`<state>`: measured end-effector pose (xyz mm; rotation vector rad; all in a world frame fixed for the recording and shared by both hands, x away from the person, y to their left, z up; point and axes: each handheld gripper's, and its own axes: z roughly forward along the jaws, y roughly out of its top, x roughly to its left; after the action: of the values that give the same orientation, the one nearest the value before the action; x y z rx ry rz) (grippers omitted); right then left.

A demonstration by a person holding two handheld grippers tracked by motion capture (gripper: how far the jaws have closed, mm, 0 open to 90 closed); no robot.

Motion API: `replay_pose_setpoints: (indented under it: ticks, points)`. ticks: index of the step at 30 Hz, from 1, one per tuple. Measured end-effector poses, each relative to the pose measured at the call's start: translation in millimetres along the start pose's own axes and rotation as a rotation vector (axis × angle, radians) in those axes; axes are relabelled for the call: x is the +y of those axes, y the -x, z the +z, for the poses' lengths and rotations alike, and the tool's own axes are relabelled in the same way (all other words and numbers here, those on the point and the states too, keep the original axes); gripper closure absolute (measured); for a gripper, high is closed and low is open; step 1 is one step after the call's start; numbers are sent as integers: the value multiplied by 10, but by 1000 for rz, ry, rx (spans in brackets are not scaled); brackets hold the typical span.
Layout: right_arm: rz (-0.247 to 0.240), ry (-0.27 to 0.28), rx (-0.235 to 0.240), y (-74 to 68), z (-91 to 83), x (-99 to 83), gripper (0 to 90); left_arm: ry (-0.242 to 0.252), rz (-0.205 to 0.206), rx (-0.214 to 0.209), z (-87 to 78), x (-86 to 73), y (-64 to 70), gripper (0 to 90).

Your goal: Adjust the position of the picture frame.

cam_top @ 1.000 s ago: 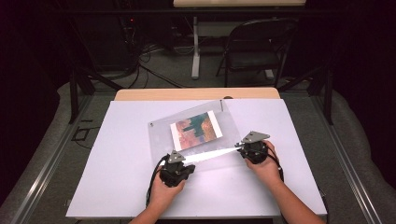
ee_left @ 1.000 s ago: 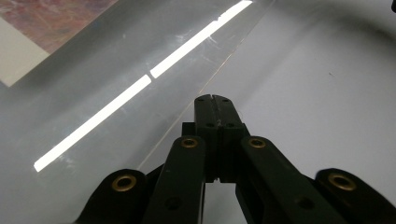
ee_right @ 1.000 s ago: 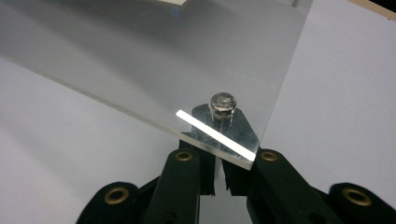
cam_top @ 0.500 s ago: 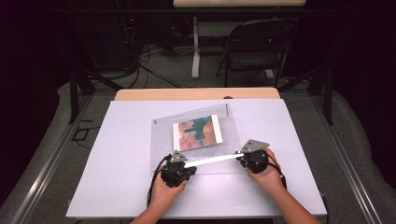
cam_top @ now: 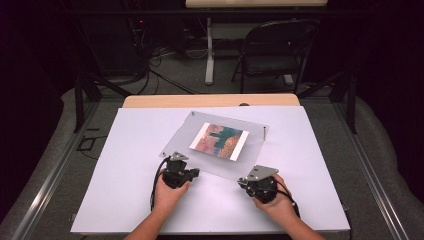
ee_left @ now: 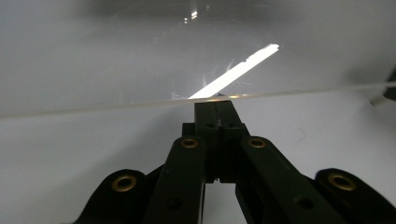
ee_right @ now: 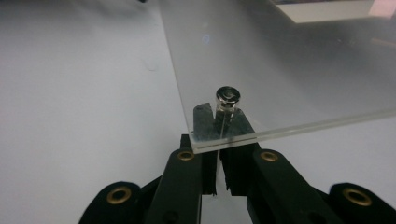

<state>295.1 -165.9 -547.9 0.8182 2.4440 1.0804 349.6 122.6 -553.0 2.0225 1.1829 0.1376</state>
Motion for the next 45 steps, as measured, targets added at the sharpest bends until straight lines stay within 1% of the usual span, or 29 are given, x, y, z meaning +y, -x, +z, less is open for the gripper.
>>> replay_pose_setpoints:
  ticks: [1,2,4,5,9,10,12,13,15,16,18,19,21,22,24,25,27,28,29,31,32,33,35,36,37,38,41,43,45]
  points:
    - [5,5,21,-141,32,39,854,-5,1,20,2,14,-47,900]
    - [5,5,21,-141,32,39,854,-8,5,29,1,23,-67,900]
    - [11,7,38,-240,61,77,853,-11,6,49,6,52,-115,900]
    - [17,12,53,-338,100,125,853,-20,-1,48,2,86,-168,900]
    - [23,18,76,-502,195,209,852,-13,-15,58,16,131,-245,900]
    - [30,22,85,-546,229,232,853,-4,-21,63,33,148,-298,900]
    - [37,25,89,-569,249,245,853,1,-30,63,38,150,-324,900]
    - [40,26,97,-610,305,284,851,7,-50,65,44,137,-365,900]
    - [45,22,102,-615,318,290,850,12,-56,56,35,125,-381,900]
    - [41,22,102,-618,329,293,834,21,-58,58,23,118,-382,900]
    - [25,13,97,-613,322,286,745,30,-54,67,-24,100,-380,888]
    - [33,22,102,-581,263,259,708,31,-59,74,-75,64,-380,833]
    - [36,22,99,-566,233,246,696,29,-66,72,-119,32,-378,822]
    - [52,30,106,-500,133,195,660,37,-75,63,-178,-10,-356,780]
    - [59,33,107,-479,97,175,660,46,-72,61,-224,-37,-324,757]
    - [66,47,89,-416,-21,114,653,50,-47,54,-294,-78,-270,694]
    - [68,53,91,-393,-59,95,647,57,-35,46,-338,-114,-226,653]
    - [72,61,81,-354,-125,66,647,64,-25,36,-371,-146,-186,653]
    - [74,78,47,-279,-223,27,646,66,-4,16,-429,-205,-115,616]
    - [95,95,8,-171,-308,-5,639,73,25,16,-480,-267,-21,585]
    - [95,95,8,-171,-308,-5,639,73,25,16,-480,-267,-21,576]
    - [105,102,-7,-122,-335,-18,635,71,40,8,-515,-300,26,576]
    - [138,113,-59,33,-406,-58,627,81,55,0,-556,-347,88,560]
    - [155,113,-106,186,-438,-105,625,80,62,-13,-586,-379,123,551]
    - [174,107,-115,243,-443,-125,625,80,66,-16,-598,-394,144,550]
    - [174,107,-115,243,-443,-125,625,80,66,-16,-598,-394,144,550]
    - [234,88,-160,471,-452,-225,628,90,86,-7,-604,-436,221,549]
    - [255,79,-185,582,-444,-272,634,76,111,-19,-595,-447,264,549]
    - [262,62,-215,674,-427,-302,641,67,119,-38,-565,-461,306,550]
